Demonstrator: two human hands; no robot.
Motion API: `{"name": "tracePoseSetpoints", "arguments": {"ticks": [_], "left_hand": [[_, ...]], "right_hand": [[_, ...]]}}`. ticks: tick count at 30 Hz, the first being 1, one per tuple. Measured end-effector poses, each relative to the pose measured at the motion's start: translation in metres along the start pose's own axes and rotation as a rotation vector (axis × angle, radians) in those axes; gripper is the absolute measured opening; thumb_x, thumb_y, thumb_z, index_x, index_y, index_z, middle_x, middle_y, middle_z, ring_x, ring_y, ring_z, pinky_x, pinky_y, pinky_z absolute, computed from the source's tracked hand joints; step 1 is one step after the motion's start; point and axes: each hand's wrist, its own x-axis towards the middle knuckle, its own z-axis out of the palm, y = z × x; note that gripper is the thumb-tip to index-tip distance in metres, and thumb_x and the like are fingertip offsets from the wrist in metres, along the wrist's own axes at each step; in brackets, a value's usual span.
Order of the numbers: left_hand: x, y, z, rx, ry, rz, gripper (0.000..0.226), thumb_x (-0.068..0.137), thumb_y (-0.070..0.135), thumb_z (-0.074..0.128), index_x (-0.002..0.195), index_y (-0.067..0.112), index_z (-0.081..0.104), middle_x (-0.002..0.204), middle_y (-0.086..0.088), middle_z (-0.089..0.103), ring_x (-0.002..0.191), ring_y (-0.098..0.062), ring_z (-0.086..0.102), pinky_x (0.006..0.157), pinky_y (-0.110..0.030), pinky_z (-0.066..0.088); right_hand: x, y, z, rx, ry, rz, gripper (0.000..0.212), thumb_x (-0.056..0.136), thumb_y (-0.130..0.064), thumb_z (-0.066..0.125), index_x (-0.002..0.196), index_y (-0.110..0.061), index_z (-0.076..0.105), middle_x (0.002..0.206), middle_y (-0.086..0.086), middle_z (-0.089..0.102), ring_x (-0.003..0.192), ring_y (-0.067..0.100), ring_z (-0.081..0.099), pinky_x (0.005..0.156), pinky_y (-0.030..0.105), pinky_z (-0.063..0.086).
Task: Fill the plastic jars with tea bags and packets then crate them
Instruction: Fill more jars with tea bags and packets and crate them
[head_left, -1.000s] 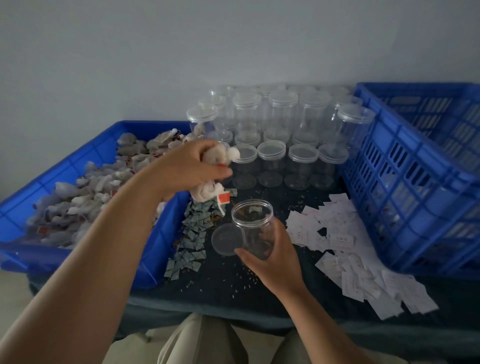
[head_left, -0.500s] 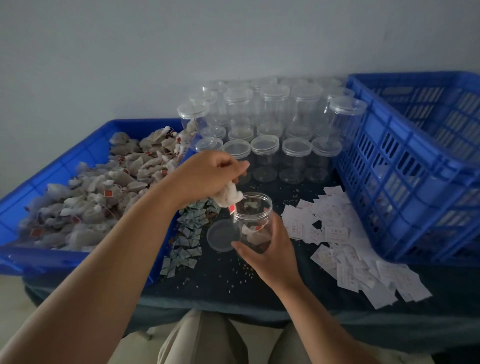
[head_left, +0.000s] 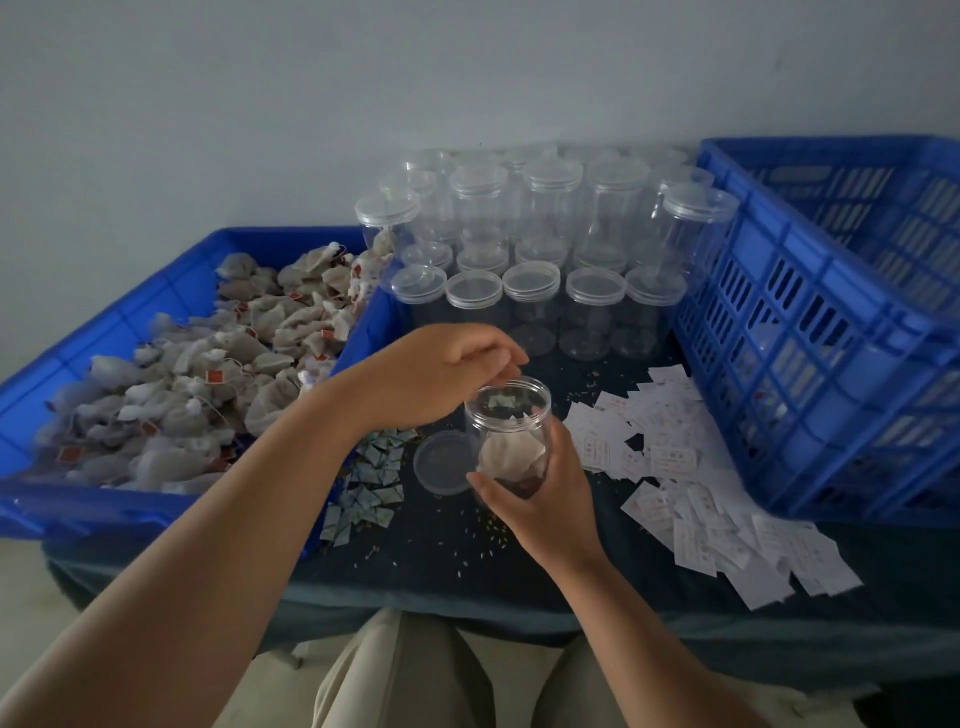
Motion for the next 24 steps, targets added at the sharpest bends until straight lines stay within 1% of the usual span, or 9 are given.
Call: {"name": "tracePoseSetpoints", "arguments": {"ticks": [2,4,7,10,12,15,17,20,24], "left_hand": [[-0.003,-0.003,-0.007,-0.007,0.058,0.024,0.025,0.111,0.036,0.045,0.114,0.042,0.069,0.105,0.029,0.075,0.098,0.011,0.07,0.083,-0.013,0.053],[-0.004,-0.021,-0.027,0.016,0.293,-0.003,0.019,0.107,0.038,0.051,0.105,0.045,0.068,0.097,0.03,0.074,0.087,0.01,0.072,0.075,-0.013,0.055],[-0.007,-0.075,-0.071,0.147,0.548,-0.239,0.013,0.103,0.038,0.061,0.11,0.043,0.07,0.1,0.021,0.077,0.079,0.003,0.072,0.069,-0.02,0.056],[-0.014,-0.148,-0.083,0.402,0.151,-0.657,0.043,0.105,0.029,0.062,0.147,0.026,0.058,0.147,-0.006,0.06,0.119,-0.023,0.064,0.091,-0.037,0.052],[-0.024,-0.178,-0.071,0.427,-0.092,-0.784,0.044,0.106,0.03,0.059,0.149,0.02,0.055,0.143,-0.013,0.061,0.119,-0.033,0.064,0.098,-0.046,0.054],[-0.027,-0.197,-0.064,0.417,-0.022,-0.696,0.027,0.105,0.033,0.059,0.125,0.017,0.067,0.119,-0.009,0.07,0.093,-0.024,0.067,0.079,-0.041,0.055],[-0.025,-0.204,-0.066,0.454,0.1,-0.643,0.028,0.104,0.037,0.06,0.111,0.013,0.071,0.118,-0.009,0.07,0.094,-0.022,0.064,0.08,-0.037,0.05],[-0.019,-0.204,-0.066,0.274,0.262,-0.69,0.023,0.105,0.028,0.055,0.113,0.01,0.068,0.126,-0.013,0.068,0.104,-0.03,0.067,0.086,-0.039,0.054],[-0.021,-0.171,-0.072,-0.385,0.705,-0.591,0.024,0.101,0.036,0.058,0.112,0.016,0.064,0.096,-0.008,0.08,0.08,-0.021,0.078,0.077,-0.041,0.066]], "right_hand": [[0.0,0.003,-0.001,-0.023,-0.004,0.004,0.087,0.073,-0.058,0.093,0.144,-0.03,0.05,0.127,-0.01,0.065,0.106,0.014,0.07,0.082,0.035,0.064],[0.0,0.005,-0.002,-0.065,-0.012,0.005,0.09,0.074,-0.062,0.091,0.145,-0.026,0.049,0.132,-0.008,0.063,0.118,0.013,0.066,0.095,0.042,0.061],[0.001,0.007,-0.001,-0.075,-0.017,0.011,0.092,0.074,-0.062,0.091,0.148,-0.026,0.048,0.135,-0.009,0.063,0.122,0.012,0.064,0.099,0.044,0.06],[0.001,0.008,-0.001,-0.082,-0.023,0.0,0.088,0.075,-0.061,0.091,0.144,-0.026,0.05,0.129,-0.009,0.064,0.115,0.012,0.066,0.094,0.043,0.061],[0.001,0.009,0.0,-0.098,-0.024,-0.012,0.083,0.075,-0.063,0.089,0.14,-0.027,0.052,0.121,-0.011,0.065,0.106,0.012,0.068,0.087,0.043,0.063],[0.001,0.01,0.001,-0.101,-0.021,-0.008,0.083,0.074,-0.064,0.089,0.139,-0.028,0.053,0.12,-0.011,0.065,0.104,0.013,0.068,0.086,0.043,0.064],[0.002,0.01,0.001,-0.09,-0.021,-0.006,0.082,0.073,-0.063,0.09,0.139,-0.03,0.053,0.121,-0.012,0.066,0.106,0.013,0.069,0.087,0.043,0.064],[0.002,0.011,0.001,-0.096,-0.023,-0.011,0.082,0.073,-0.064,0.09,0.138,-0.032,0.052,0.121,-0.011,0.066,0.105,0.014,0.069,0.085,0.045,0.064],[0.002,0.011,0.0,-0.094,-0.019,0.0,0.082,0.073,-0.063,0.091,0.138,-0.031,0.053,0.121,-0.01,0.066,0.106,0.015,0.069,0.087,0.045,0.064]]}}
